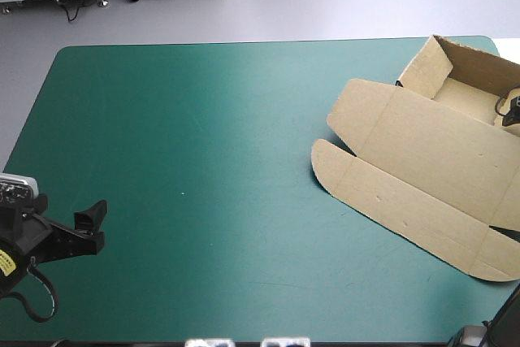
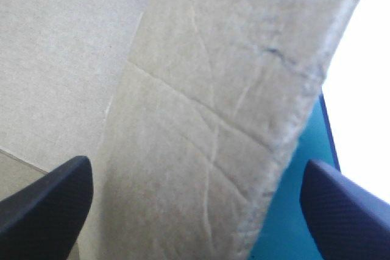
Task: Fold the box
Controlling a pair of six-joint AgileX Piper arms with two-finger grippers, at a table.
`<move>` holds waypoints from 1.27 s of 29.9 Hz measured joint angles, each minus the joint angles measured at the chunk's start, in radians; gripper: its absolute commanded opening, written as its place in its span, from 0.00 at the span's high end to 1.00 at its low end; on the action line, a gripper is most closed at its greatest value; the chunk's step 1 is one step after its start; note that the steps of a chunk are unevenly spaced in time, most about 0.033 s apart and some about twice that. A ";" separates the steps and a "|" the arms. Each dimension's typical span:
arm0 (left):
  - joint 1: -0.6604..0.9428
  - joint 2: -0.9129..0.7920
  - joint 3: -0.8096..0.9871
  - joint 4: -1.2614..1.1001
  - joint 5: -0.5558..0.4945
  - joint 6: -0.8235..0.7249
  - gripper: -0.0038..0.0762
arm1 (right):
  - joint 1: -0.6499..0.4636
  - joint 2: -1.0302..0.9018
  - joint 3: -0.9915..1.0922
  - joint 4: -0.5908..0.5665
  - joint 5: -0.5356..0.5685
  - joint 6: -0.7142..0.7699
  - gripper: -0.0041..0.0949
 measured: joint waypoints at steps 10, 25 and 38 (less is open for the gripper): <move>0.000 0.000 0.000 0.000 0.000 0.021 0.18 | -0.001 -0.109 -0.187 0.117 0.003 0.017 0.05; 0.000 0.000 0.000 0.000 0.000 0.028 0.18 | 0.147 -0.544 -0.262 0.740 0.013 -0.182 0.97; 0.000 0.000 0.000 0.000 0.002 0.032 0.28 | 0.732 -0.804 0.081 -0.055 0.014 -0.004 0.98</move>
